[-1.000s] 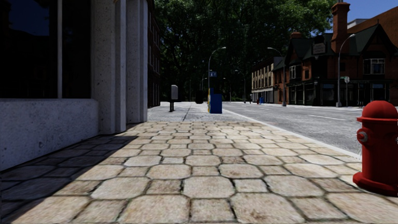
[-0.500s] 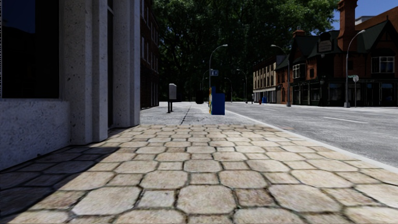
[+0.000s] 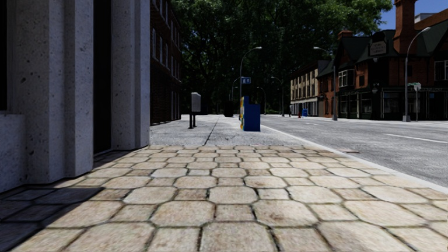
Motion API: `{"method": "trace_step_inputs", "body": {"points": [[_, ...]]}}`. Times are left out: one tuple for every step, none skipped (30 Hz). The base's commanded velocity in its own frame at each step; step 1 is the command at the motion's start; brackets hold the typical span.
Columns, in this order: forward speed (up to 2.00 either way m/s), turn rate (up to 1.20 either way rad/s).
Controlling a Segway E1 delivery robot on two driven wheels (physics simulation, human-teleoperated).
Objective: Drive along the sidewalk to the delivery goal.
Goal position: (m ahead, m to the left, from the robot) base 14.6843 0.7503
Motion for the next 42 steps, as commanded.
{"method": "trace_step_inputs", "body": {"points": [[2.0,0.0],[2.0,0.0],[2.0,0.0],[2.0,0.0],[2.0,0.0],[2.0,0.0],[2.0,0.0],[2.0,0.0],[2.0,0.0],[2.0,0.0],[2.0,0.0],[2.0,0.0],[2.0,0.0],[2.0,0.0],[2.0,0.0],[2.0,0.0],[2.0,0.0],[2.0,0.0],[2.0,0.0],[2.0,0.07],[2.0,0.13],[2.0,0.2],[2.0,0.2],[2.0,0.26],[2.0,0.27],[2.0,0.28],[2.0,0.28],[2.0,0.21],[2.0,0.05],[2.0,0.0],[2.0,0.0],[2.0,0.0],[2.0,0.0],[2.0,0.0],[2.0,0.0],[2.0,0.0],[2.0,0.0],[2.0,0.0],[2.0,0.0],[2.0,0.0],[2.0,0.0],[2.0,0.0]]}}
